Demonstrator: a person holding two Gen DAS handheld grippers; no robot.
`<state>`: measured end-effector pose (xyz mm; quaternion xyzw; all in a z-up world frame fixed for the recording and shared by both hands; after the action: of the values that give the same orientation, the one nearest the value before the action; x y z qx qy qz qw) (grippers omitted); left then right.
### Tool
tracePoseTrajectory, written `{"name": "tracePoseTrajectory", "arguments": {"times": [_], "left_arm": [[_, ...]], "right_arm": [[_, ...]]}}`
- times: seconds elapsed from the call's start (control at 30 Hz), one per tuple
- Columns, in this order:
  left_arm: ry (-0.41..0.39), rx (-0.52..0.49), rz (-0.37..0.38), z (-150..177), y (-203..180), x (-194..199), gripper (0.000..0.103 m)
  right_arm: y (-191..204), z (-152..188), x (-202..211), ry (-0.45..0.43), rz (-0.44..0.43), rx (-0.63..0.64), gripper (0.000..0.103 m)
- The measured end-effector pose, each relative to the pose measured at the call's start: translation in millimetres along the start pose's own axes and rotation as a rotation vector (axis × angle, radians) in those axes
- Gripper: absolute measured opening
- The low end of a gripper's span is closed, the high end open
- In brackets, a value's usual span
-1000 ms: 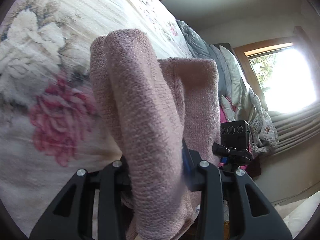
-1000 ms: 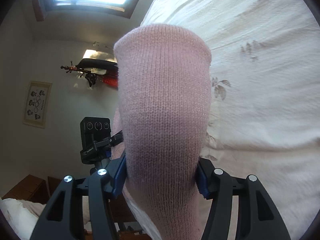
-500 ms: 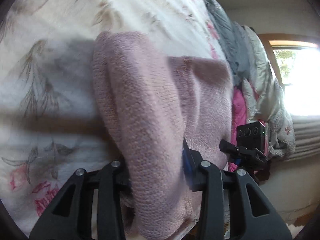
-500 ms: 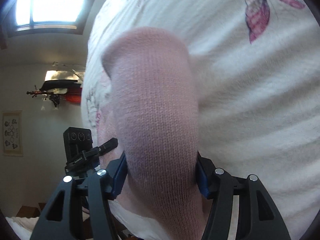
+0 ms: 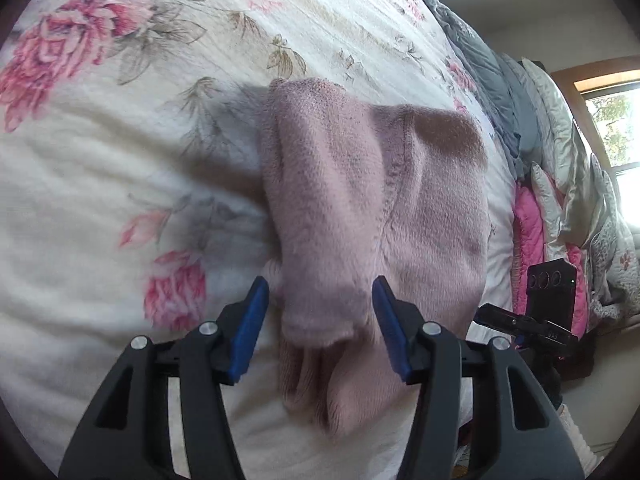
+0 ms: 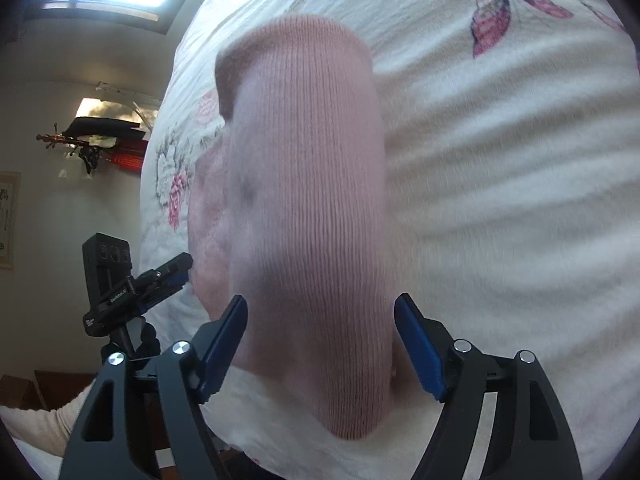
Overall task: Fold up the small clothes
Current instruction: 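Open both grippers and release the folded sweater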
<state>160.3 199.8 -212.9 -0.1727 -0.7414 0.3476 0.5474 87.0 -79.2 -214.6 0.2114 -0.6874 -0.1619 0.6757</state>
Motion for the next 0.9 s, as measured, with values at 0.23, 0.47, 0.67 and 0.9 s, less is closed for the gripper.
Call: {"name": "tracePoseTrajectory", "arguments": {"times": [0.23,0.47,0.67,0.9], "left_arm": [[0.055,-0.023,-0.019,61.0,-12.1,-10.5,0.053],[0.084,-0.079,-0.172,64.7,2.1,-36.0,0.05],[0.084,0.024,-0.17,65.3,22.6,-43.4,0.055],[0.03,0.031,-0.184,76.6,5.6,-14.6,0.053]], "right_arm": [[-10.2,51.9,-22.9,0.052,-0.003,-0.046,0.063],[-13.7,49.6,-15.0,0.035,0.053,-0.028,0.038],[-24.1,54.8,-20.4,0.064,0.081,-0.05,0.036],[-1.0,58.3,7.0,-0.012,0.235,0.042,0.066]]}}
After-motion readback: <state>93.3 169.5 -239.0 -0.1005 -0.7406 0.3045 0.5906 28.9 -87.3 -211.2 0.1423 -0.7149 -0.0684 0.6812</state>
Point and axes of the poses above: each gripper's, at about its wrist camera, not at the fingertips, and x roughly against the way its jaws point, y to its left, z to its underside, the point moved 9 cm from there along -x, roughly the way its jaws point, and after that the axes turned 10 degrees about z, right-handed, at the moved point
